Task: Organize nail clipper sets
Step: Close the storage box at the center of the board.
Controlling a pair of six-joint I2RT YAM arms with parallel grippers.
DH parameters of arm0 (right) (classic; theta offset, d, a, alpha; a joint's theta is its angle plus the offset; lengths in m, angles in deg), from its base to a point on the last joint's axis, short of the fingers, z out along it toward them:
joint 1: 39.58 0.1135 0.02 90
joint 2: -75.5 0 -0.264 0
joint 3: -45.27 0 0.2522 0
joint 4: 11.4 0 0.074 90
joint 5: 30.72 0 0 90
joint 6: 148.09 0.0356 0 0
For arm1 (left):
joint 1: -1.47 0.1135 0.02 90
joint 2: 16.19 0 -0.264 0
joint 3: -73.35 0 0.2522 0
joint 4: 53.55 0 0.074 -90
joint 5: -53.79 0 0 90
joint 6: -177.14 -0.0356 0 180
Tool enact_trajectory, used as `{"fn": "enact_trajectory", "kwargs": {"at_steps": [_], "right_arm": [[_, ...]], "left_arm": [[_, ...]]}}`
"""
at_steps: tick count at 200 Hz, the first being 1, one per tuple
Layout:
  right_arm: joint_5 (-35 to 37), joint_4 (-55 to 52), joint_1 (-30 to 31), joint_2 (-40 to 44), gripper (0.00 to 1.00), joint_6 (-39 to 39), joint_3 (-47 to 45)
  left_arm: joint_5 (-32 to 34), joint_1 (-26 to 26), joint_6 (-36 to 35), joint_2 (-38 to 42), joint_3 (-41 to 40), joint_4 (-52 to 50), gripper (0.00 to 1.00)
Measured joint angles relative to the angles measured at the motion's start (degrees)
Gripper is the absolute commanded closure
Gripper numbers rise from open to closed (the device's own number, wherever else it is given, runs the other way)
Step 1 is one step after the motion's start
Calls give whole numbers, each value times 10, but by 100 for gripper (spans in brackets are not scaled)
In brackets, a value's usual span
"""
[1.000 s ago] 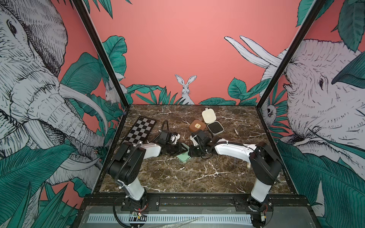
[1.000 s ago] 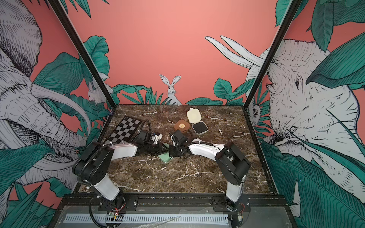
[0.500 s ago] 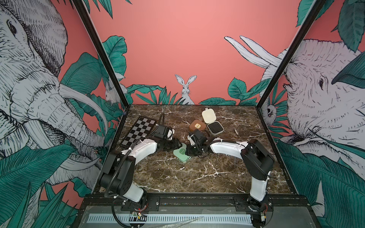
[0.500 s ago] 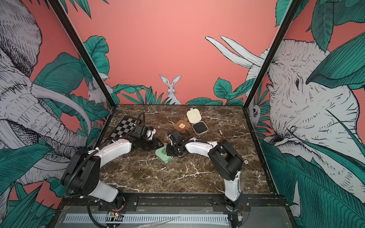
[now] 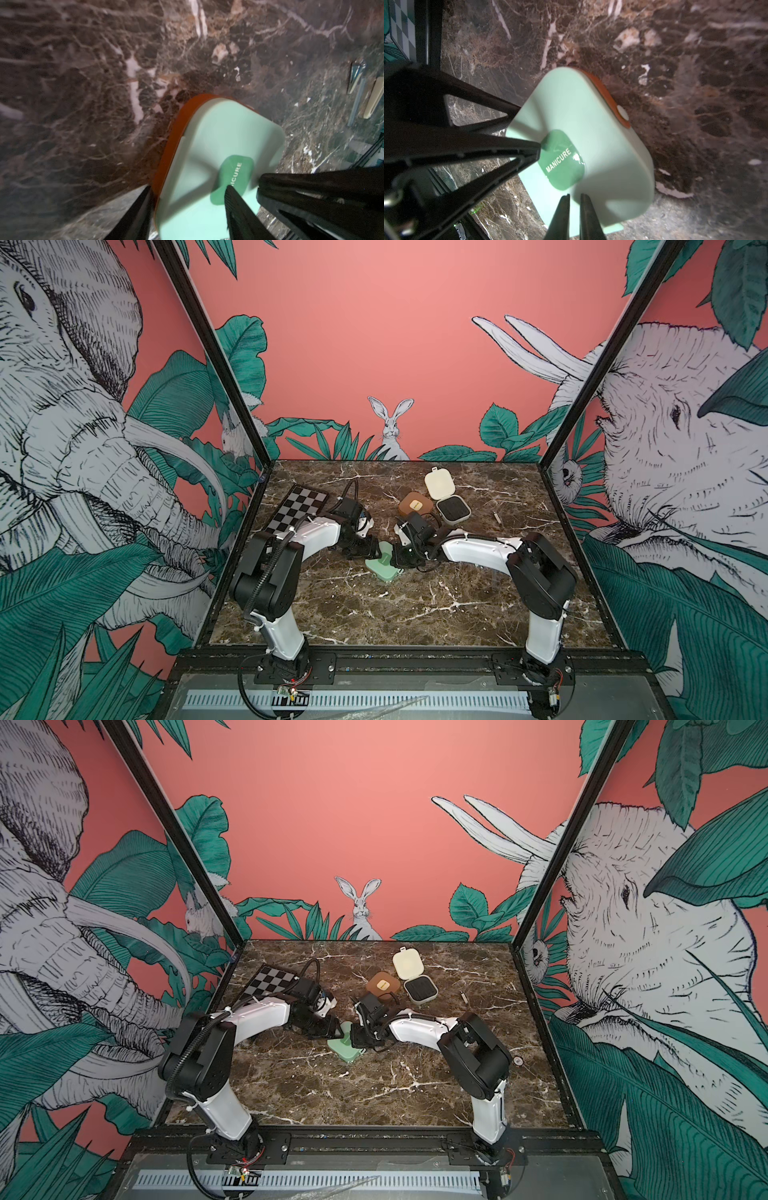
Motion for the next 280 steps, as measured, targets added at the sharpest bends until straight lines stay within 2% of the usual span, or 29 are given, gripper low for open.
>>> {"fn": "enact_trajectory", "kwargs": {"at_steps": [34,54,105,141,280], "right_arm": [[1,-7,0,0,70,-3,5],[9,-12,0,7,63,-5,5],[38,-41,0,82,54,-3,-35],[61,-58,-2,140,54,1,-71],[59,-34,-17,94,50,30,-108]], "left_arm": [[-17,-13,0,-14,0,4,65],[-22,-13,12,-14,0,10,71],[-20,-26,35,-15,-2,22,72],[-20,-34,44,-15,-6,34,72],[-21,-41,54,-15,-9,47,74]]}}
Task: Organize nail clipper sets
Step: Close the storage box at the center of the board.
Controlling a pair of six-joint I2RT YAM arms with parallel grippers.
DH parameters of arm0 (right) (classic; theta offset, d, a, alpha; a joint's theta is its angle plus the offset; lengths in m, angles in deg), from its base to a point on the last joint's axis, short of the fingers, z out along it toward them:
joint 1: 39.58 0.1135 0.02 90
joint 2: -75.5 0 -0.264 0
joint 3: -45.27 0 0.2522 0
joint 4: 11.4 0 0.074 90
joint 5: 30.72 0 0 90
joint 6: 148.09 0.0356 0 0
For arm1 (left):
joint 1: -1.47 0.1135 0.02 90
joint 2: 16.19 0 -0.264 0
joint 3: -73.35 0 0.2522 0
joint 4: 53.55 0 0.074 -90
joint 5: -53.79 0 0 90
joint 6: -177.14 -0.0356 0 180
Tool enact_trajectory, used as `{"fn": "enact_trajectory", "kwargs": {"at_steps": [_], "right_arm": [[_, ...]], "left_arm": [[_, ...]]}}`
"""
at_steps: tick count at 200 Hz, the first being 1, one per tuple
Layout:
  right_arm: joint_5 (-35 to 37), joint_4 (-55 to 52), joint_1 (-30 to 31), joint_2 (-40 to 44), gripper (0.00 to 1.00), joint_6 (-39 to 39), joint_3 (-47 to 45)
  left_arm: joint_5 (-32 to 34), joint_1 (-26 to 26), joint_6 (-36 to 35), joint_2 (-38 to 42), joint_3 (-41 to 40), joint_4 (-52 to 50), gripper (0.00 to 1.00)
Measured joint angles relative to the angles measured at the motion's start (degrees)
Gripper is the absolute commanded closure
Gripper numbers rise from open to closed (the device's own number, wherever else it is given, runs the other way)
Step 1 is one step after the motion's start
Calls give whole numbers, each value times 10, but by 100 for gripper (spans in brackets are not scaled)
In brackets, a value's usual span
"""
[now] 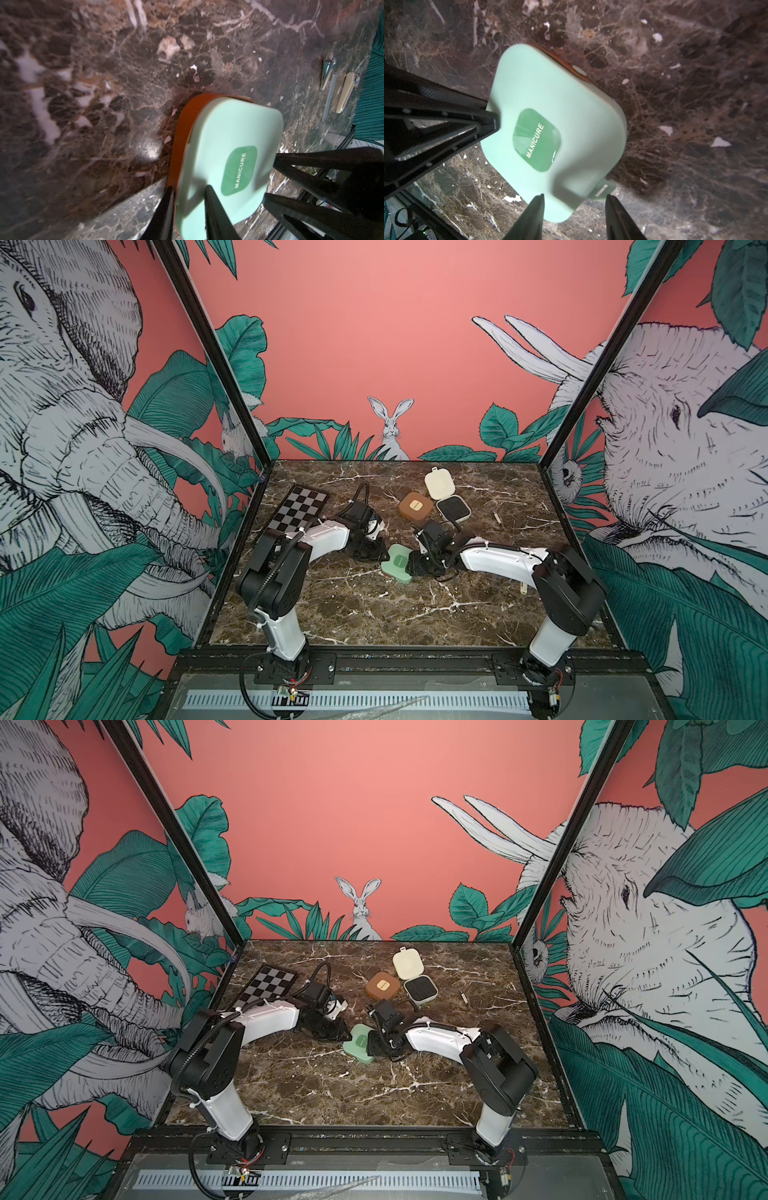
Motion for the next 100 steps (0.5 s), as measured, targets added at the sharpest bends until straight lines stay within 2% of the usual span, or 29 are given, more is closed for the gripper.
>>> {"fn": "enact_trajectory", "kwargs": {"at_steps": [100], "right_arm": [[-24,34,-14,-18,52,17,-7]], "left_arm": [[0,-1,0,0,0,1,76]]}}
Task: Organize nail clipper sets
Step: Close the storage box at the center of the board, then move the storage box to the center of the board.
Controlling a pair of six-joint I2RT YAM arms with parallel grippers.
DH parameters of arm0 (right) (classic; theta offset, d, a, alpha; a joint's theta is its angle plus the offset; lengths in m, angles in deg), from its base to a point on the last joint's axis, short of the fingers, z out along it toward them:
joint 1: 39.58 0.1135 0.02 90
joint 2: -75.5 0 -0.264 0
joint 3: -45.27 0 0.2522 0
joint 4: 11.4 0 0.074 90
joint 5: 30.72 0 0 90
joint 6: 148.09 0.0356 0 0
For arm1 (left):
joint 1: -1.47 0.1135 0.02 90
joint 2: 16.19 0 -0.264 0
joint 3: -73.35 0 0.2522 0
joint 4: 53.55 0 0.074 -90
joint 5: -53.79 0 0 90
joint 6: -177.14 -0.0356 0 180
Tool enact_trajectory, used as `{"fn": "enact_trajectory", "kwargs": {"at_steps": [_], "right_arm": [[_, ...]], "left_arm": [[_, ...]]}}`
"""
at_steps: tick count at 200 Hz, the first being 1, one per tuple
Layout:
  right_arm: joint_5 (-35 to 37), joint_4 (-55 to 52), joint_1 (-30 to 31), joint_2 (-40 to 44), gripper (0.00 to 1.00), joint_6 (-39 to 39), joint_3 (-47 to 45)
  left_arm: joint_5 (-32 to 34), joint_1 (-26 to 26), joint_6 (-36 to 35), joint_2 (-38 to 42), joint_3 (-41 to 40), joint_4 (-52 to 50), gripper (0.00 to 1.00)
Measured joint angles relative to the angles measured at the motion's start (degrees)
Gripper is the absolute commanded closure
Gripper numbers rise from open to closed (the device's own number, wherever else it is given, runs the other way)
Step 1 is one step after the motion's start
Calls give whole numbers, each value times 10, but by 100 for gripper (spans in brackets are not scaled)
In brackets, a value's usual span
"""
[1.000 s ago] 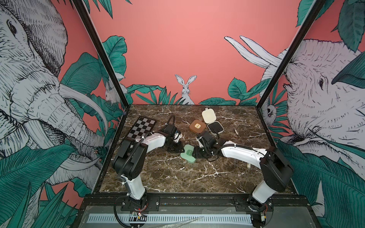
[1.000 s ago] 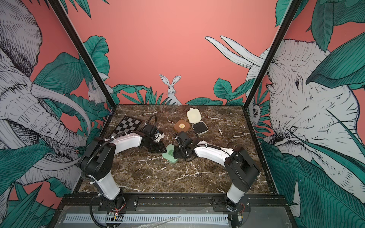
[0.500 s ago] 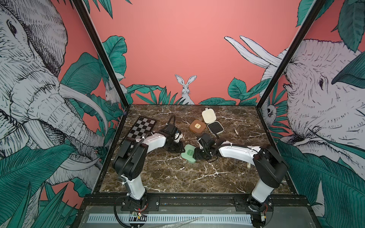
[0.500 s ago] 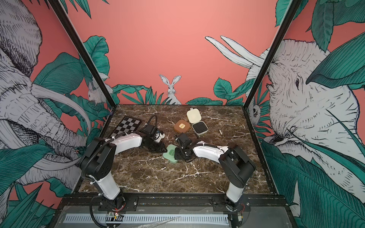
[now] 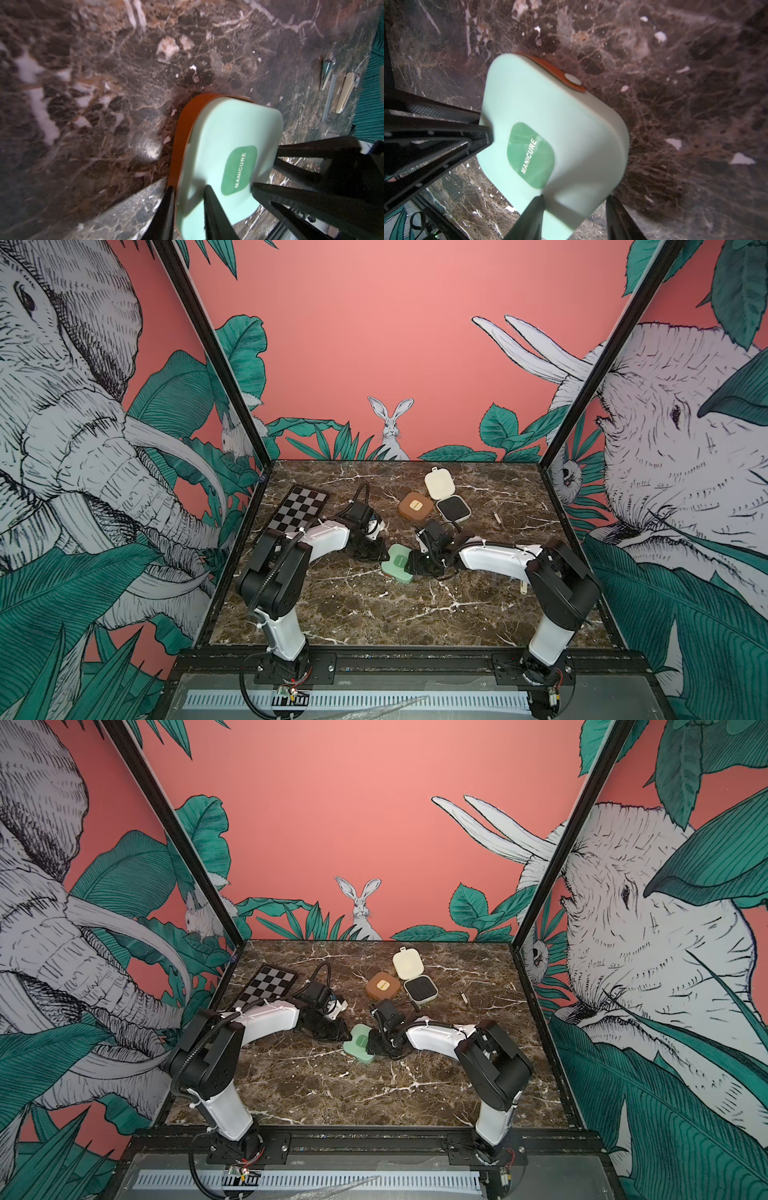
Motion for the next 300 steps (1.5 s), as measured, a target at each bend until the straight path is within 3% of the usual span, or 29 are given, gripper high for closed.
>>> {"fn": "enact_trajectory", "kwargs": {"at_steps": [141,195,222,250,276,300], "right_arm": [[-54,33,-18,-17,59,30,-15],[-42,72,-13,-27,58,30,-3],[-44,98,-6,-66,58,30,37],[-59,127,3,-141,59,32,120],[-73,139,12,-206,54,24,208],[-69,111,7,-189,51,-11,217]], "left_arm": [[11,-8,0,-18,23,-20,76],[82,-8,-12,-13,47,-59,28],[147,51,-41,23,69,-165,28],[202,113,-63,122,119,-238,29],[184,110,-63,207,130,-242,36],[145,103,-47,235,86,-218,40]]}}
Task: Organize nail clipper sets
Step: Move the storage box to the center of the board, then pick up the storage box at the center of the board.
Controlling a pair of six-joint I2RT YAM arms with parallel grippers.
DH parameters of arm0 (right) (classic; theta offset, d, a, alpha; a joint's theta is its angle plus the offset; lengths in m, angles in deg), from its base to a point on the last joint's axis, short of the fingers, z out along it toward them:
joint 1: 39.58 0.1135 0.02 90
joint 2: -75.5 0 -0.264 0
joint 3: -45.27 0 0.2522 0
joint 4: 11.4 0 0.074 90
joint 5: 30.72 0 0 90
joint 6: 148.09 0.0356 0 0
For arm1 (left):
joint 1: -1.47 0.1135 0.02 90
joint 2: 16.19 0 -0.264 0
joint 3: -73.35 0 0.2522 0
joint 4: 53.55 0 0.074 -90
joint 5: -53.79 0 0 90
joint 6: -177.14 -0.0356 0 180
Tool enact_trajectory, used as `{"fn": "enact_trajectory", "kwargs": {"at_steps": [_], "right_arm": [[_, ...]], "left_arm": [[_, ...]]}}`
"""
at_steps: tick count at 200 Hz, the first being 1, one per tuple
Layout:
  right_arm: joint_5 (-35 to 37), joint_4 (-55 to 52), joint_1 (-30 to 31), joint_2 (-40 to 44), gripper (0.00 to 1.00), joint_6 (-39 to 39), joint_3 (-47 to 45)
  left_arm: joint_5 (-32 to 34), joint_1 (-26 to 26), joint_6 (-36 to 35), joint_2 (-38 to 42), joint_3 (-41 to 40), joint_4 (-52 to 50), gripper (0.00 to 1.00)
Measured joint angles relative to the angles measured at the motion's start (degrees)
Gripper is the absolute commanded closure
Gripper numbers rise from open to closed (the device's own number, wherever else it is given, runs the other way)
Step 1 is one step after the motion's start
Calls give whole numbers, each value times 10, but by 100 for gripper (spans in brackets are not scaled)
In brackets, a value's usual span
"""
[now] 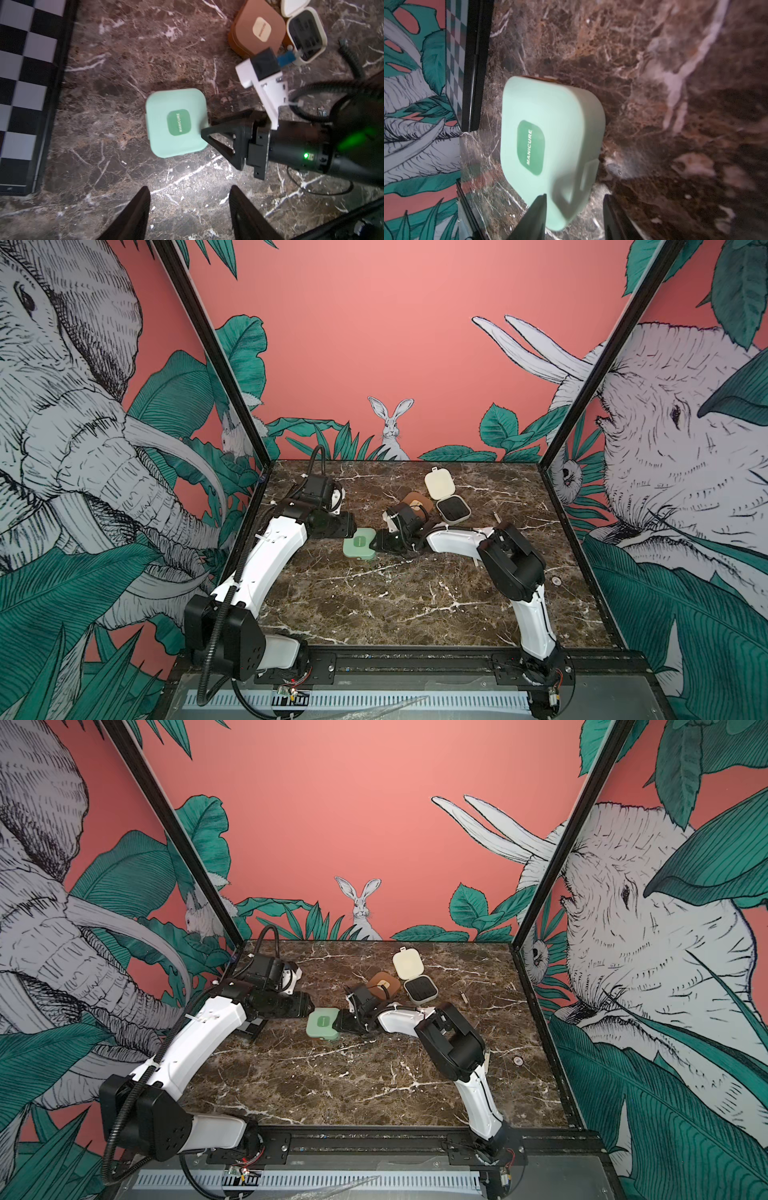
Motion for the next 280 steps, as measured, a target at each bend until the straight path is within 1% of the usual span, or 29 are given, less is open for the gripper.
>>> {"fn": "enact_trajectory", "kwargs": {"at_steps": [16,30,52,77,104,123,153,243,280], "right_arm": [[6,-43,-18,35,52,-40,5],[28,-91,-41,73,52,-90,25],[87,-171,-85,119,63,-172,80],[156,-233,-129,125,66,-233,131],[201,-291,-168,91,68,-275,152],[219,-323,-178,54,72,-290,165],[231,-348,-186,10,72,-303,170],[238,-350,-211,-29,75,-318,172],[238,-351,-218,-55,77,-323,197]], "left_arm": [[-22,-7,15,5,-43,18,42],[-38,-14,33,14,-78,42,43],[-57,-40,64,44,-116,88,44],[-61,-80,89,61,-122,137,45],[-61,-104,108,55,-123,180,47],[-62,-106,116,45,-125,196,47],[-62,-107,123,34,-131,208,47],[-62,-108,132,31,-148,216,48],[-62,-108,135,31,-151,218,48]]}}
